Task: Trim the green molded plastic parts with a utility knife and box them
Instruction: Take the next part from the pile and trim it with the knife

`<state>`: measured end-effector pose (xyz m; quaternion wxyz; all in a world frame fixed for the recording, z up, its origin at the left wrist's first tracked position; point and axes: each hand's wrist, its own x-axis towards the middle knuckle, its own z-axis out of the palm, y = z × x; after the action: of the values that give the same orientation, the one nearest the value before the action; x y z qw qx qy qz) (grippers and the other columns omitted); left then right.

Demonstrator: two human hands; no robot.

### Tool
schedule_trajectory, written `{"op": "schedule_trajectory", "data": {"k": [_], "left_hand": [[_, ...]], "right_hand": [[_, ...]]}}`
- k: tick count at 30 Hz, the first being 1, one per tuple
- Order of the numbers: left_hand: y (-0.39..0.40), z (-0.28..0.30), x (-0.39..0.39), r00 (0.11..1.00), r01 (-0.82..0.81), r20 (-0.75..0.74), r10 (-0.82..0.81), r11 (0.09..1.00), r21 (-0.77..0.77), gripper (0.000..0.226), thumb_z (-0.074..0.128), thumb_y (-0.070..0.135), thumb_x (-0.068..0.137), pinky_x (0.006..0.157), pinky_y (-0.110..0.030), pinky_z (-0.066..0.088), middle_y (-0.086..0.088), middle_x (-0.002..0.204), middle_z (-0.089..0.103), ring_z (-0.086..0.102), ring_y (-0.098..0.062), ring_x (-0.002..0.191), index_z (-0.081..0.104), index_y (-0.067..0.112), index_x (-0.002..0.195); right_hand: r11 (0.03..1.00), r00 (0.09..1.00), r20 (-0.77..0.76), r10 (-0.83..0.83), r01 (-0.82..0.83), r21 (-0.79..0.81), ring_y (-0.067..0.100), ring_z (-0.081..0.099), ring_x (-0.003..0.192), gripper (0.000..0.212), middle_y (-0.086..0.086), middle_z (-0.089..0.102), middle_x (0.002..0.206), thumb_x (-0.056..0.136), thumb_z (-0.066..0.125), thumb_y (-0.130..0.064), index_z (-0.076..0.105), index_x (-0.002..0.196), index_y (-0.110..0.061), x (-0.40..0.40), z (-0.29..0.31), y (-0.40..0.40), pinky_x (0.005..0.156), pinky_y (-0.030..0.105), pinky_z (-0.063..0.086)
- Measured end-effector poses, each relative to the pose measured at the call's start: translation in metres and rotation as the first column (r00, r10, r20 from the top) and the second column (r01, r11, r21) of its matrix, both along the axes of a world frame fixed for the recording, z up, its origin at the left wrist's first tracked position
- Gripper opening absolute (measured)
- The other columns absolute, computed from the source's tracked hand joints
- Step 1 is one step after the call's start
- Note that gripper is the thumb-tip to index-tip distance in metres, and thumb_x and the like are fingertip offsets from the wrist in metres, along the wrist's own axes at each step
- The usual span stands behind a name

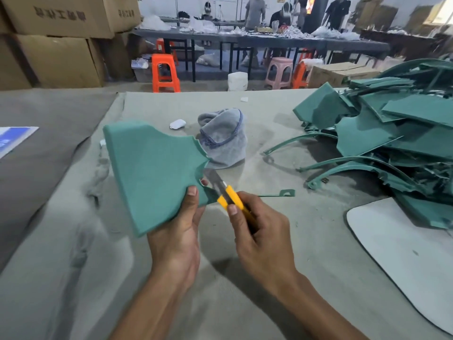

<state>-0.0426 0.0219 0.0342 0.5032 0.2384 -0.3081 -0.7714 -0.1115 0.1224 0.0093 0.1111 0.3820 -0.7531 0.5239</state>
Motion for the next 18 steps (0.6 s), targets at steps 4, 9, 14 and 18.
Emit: {"op": "schedule_trajectory", "data": {"k": [4, 9, 14, 18], "left_hand": [[0.003, -0.006, -0.001, 0.999, -0.029, -0.018, 0.028, 0.999, -0.039, 0.06, 0.072, 0.012, 0.084, 0.085, -0.033, 0.061, -0.003, 0.129, 0.071, 0.069, -0.02, 0.116, 0.055, 0.006, 0.141], [0.001, -0.013, -0.002, 0.991, -0.114, 0.054, 0.125, 0.977, -0.178, 0.025, 0.079, 0.034, 0.086, 0.106, -0.049, 0.051, 0.009, 0.124, 0.073, 0.067, -0.018, 0.121, 0.077, 0.039, 0.11], [-0.001, -0.018, 0.002, 0.964, -0.161, 0.126, 0.234, 0.892, -0.423, 0.026, 0.069, 0.046, 0.09, 0.114, -0.041, 0.043, 0.03, 0.126, 0.066, 0.059, -0.003, 0.127, 0.069, 0.06, 0.111], [-0.001, -0.022, 0.001, 0.923, -0.181, 0.199, 0.329, 0.828, -0.531, 0.02, 0.065, 0.047, 0.094, 0.102, -0.004, 0.036, 0.039, 0.125, 0.062, 0.054, 0.011, 0.125, 0.067, 0.055, 0.112]], "right_hand": [[0.996, 0.998, 0.049, 0.047, -0.05, 0.068, 0.01, 0.058, 0.064, 0.023, -0.018, 0.06, 0.074, 0.106, 0.052, -0.043, 0.068, 0.118, -0.032, 0.008, -0.001, -0.003, 0.058, 0.03, 0.048], [0.999, 0.989, 0.14, 0.046, -0.049, 0.02, 0.017, 0.063, 0.06, 0.018, -0.012, 0.062, 0.078, 0.106, 0.043, -0.048, 0.058, 0.114, -0.04, 0.012, -0.002, -0.004, 0.059, 0.046, 0.055], [0.987, 0.981, 0.162, 0.111, -0.128, 0.095, 0.021, 0.066, 0.066, 0.016, -0.008, 0.06, 0.074, 0.109, 0.04, -0.041, 0.053, 0.116, -0.035, 0.016, -0.002, -0.004, 0.066, 0.047, 0.054], [0.976, 0.961, 0.209, 0.181, -0.202, 0.082, 0.022, 0.067, 0.067, 0.016, -0.005, 0.063, 0.077, 0.109, 0.037, -0.046, 0.049, 0.12, -0.04, 0.021, -0.001, -0.005, 0.066, 0.047, 0.055]]}}
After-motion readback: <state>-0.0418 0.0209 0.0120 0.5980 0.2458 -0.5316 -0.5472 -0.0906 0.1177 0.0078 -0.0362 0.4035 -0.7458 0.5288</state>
